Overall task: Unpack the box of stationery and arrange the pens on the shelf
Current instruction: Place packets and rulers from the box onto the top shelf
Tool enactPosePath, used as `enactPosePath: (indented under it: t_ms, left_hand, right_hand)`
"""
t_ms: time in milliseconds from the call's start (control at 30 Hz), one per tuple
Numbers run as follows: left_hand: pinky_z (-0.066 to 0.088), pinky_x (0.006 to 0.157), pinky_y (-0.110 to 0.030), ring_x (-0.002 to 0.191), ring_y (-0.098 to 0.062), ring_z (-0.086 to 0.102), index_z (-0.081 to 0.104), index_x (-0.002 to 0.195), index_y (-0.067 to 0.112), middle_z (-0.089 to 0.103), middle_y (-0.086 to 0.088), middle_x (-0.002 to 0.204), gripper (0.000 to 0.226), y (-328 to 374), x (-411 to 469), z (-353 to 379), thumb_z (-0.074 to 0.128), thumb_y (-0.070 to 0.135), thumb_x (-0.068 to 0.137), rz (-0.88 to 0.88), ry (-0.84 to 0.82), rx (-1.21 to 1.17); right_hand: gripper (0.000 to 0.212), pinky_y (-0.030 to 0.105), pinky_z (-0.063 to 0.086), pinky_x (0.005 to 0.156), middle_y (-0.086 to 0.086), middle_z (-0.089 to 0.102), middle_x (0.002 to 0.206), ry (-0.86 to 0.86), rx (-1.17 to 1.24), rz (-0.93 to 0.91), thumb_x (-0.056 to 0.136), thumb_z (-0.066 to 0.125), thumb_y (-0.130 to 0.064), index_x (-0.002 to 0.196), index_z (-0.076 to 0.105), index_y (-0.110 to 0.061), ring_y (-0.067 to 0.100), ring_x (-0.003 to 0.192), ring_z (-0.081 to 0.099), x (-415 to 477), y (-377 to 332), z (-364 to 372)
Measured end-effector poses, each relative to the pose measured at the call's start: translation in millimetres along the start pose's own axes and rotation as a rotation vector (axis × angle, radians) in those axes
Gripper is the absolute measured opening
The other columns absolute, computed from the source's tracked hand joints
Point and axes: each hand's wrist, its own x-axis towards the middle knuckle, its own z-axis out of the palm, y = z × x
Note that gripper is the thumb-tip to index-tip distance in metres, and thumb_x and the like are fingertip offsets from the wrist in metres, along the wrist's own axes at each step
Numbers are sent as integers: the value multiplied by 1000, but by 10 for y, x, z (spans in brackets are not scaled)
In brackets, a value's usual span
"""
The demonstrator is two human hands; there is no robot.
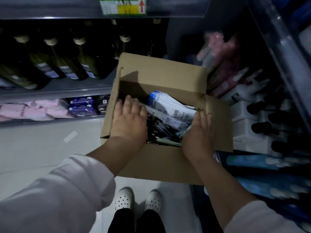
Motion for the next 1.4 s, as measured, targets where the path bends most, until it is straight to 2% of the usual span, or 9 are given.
enactPosePath:
  t_ms: [200,367,533,667,733,800,933,1100,1400]
  left_hand:
    - [5,116,-47,145,-31,-1,5,151,16,1,-10,159,75,-597,16,273,44,42,92,-197,-61,-83]
    - [23,113,-46,144,-36,10,-4,150,11,-3,-13,159,92,-765,117,408,61,29,87,-239,-180,-433]
    - [39,89,-44,117,-41,51,-19,148,17,38,-28,142,99,-805,158,505,60,17,89,-257,-241,-519]
    - [35,74,-38,99,-39,57,-21,147,16,55,-28,118,100,-809,183,630,60,14,88,-261,-176,-518]
    - [39,79,-41,106,-39,55,-20,147,19,52,-27,125,103,-797,187,629,63,16,86,-296,-201,-556]
    - [34,100,-46,128,-40,39,-14,149,18,31,-24,146,106,-756,184,615,68,19,83,-324,-159,-526]
    - [-6,114,-43,145,-28,-4,-1,151,16,-1,-10,159,88,-554,260,562,57,20,86,-122,144,-269]
    - [6,115,-39,145,-24,11,23,148,16,23,-6,155,61,-281,599,579,46,26,92,165,7,-227]
    - [18,110,-35,139,-24,27,39,141,21,36,-3,149,48,-65,1040,765,46,32,94,251,-88,-264]
  right_hand:
    - [62,33,12,119,14,27,154,-106,40,-154,91,52,-14,147,28,-2,26,144,20,116,-233,169]
    - [59,29,13,118,14,30,153,-162,57,-191,92,53,-13,145,31,-2,25,144,22,206,-275,232]
    - [57,29,16,117,11,31,153,-171,63,-173,93,54,-15,145,33,-5,23,143,22,292,-243,295]
    - [51,31,24,114,15,42,145,-82,59,-196,90,56,-11,138,44,-1,27,137,33,390,-195,296]
    - [49,33,27,113,18,45,142,-25,68,-195,88,57,-10,135,48,1,30,134,37,455,-163,280]
    - [49,35,29,112,20,47,140,13,65,-186,85,59,-9,133,50,1,32,132,39,548,-134,260]
    - [54,33,29,111,19,46,140,-20,-11,-176,85,59,-15,136,47,0,32,131,39,780,-83,229]
    - [62,34,29,110,15,43,144,-124,-93,-160,87,61,-27,141,40,-5,29,133,36,1003,-43,263]
    - [43,37,44,92,13,57,124,-232,-167,-185,83,65,-31,121,53,-16,33,111,56,1149,-23,358]
